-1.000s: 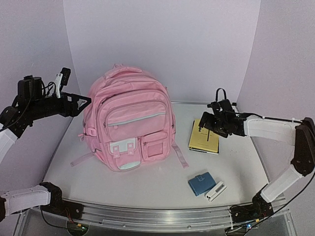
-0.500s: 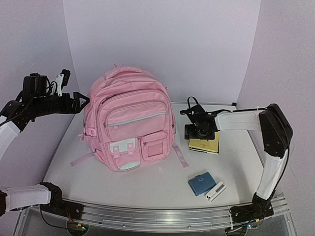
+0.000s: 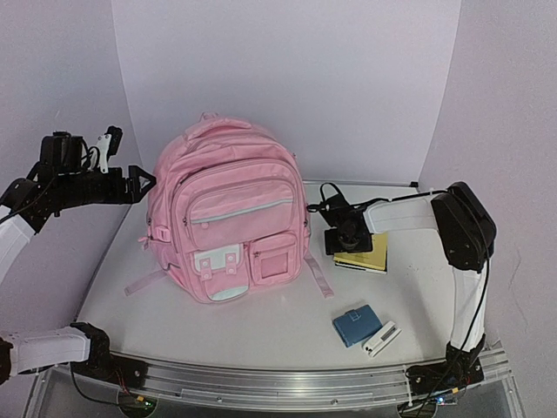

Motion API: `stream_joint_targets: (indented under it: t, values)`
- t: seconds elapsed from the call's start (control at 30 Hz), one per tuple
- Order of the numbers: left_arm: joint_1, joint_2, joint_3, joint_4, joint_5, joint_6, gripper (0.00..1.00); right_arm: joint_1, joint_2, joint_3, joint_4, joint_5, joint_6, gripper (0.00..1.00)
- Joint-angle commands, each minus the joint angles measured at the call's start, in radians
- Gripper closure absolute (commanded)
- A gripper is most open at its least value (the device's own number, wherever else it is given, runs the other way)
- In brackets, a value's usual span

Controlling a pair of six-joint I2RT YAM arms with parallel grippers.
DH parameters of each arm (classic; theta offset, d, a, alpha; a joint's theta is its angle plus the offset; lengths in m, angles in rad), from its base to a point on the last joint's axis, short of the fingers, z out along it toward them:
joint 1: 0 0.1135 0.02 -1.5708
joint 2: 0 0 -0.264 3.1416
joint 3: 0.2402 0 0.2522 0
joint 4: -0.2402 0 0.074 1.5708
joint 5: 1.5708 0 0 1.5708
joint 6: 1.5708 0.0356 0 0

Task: Pack the student bag
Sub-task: Pick up the book from the center of the board.

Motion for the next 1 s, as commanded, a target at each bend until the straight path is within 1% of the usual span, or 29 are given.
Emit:
stream_joint_targets:
  t: [0.0,0.13,0.33,0.43,0.5,0.6,0.83,0.97]
  values:
    - [0.007,-0.016,0.021,0.014,-0.014,0.006,0.01,0.002,0.026,-0.034,-0.034,-0.013,0.021,0.24]
    - [0.006,-0.012,0.023,0.023,-0.013,0.010,0.01,0.003,-0.011,-0.112,-0.034,0.002,0.052,0.35]
    - [0.008,-0.007,0.019,0.039,-0.006,0.012,0.01,0.003,-0.078,-0.187,-0.032,-0.002,0.080,0.57]
    - [0.008,-0.007,0.011,0.050,-0.001,0.008,0.01,0.004,-0.085,-0.203,-0.017,-0.034,0.078,0.64]
    - [0.008,-0.006,0.007,0.052,-0.001,0.008,0.01,0.004,-0.092,-0.217,-0.003,-0.060,0.082,0.67]
    - [0.008,-0.009,0.006,0.047,-0.004,0.012,0.01,0.004,-0.120,-0.234,0.010,-0.071,0.100,0.65]
    - [0.008,-0.017,0.016,0.021,-0.016,0.022,0.01,-0.022,-0.319,-0.218,0.016,-0.119,0.111,0.37]
    - [0.008,-0.017,0.011,0.019,-0.027,0.010,0.01,-0.098,-0.390,-0.228,0.042,-0.205,0.076,0.27]
